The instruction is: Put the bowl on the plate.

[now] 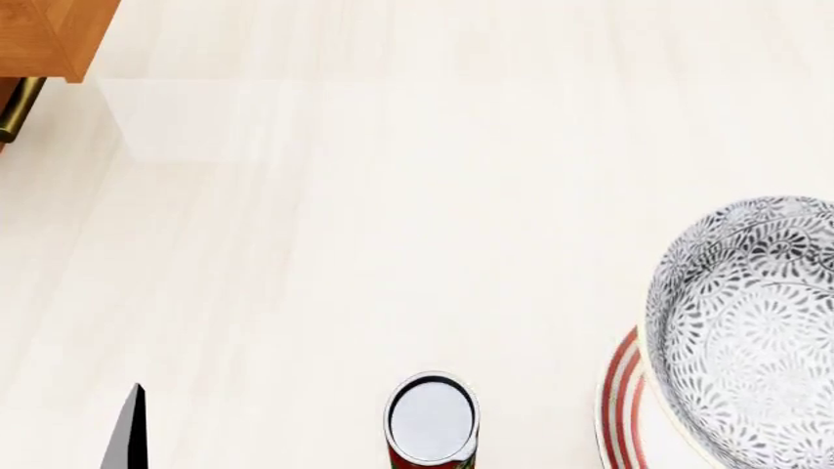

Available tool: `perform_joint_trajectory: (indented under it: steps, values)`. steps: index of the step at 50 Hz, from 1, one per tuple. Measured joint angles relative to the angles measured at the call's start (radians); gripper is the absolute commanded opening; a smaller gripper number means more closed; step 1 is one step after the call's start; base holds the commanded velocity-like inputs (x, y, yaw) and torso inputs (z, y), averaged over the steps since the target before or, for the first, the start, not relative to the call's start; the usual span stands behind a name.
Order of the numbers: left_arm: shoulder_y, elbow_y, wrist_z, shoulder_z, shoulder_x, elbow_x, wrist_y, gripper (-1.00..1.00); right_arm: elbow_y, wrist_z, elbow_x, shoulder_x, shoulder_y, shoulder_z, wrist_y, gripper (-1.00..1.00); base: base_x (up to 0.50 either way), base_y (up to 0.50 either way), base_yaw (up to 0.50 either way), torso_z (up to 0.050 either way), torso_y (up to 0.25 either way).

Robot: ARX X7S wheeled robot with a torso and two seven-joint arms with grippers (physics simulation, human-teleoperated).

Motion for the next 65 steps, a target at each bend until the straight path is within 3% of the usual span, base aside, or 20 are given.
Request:
perform_joint_trajectory:
  steps: [65]
  values:
    - [-0.009,-0.020,-0.034,0.030,-0.030,-0.006,0.020,1.00,0.131,-0.160,-0.256,-0.020,0.044,-0.063,-0.051,-1.00,0.00,0.00,0.00,0.000,0.000]
